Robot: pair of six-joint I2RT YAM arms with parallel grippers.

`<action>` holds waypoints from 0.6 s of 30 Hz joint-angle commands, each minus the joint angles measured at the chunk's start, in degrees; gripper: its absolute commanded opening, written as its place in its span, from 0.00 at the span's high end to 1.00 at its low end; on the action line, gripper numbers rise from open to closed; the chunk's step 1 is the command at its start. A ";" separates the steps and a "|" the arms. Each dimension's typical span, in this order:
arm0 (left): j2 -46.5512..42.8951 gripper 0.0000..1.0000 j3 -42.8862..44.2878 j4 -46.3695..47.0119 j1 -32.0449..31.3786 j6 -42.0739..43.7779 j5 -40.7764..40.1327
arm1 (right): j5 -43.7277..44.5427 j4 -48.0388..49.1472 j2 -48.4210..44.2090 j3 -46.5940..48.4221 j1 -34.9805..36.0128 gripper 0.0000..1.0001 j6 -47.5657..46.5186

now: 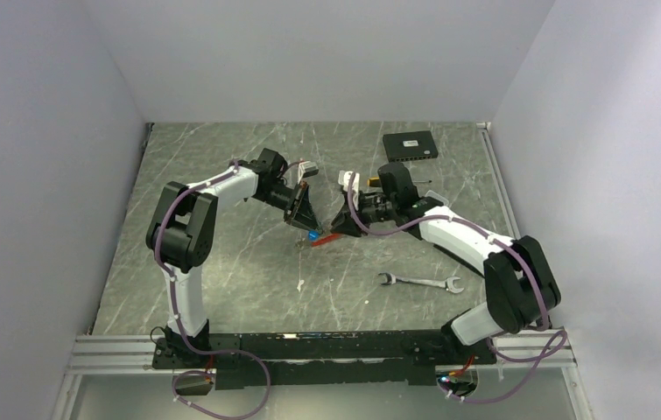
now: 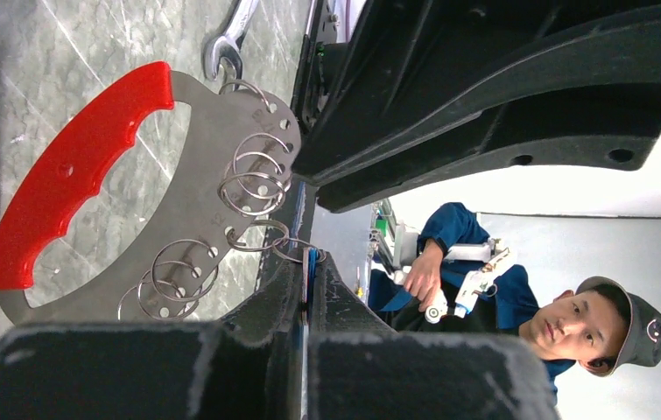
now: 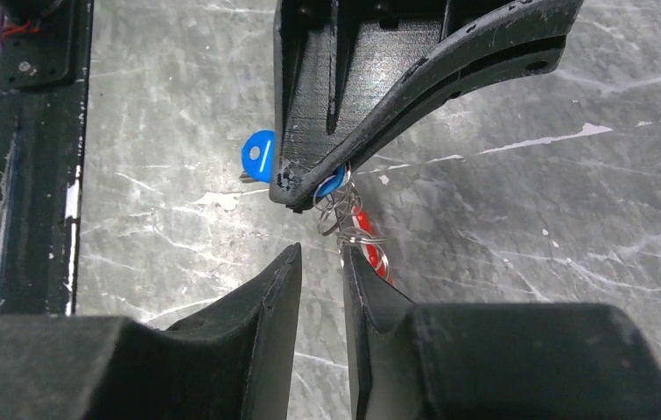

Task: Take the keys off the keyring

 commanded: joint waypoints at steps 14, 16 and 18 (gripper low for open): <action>2.03 1.00 3.68 -2.66 -0.17 3.29 3.49 | 12.04 9.15 4.20 -2.13 2.65 0.79 -7.13; 2.99 1.00 4.67 -4.36 -0.17 6.21 2.65 | 11.90 9.65 4.95 -2.51 2.57 0.79 -7.82; 3.94 1.00 5.87 -6.16 -0.18 7.92 2.05 | 11.77 10.57 5.63 -2.90 2.56 0.79 -8.43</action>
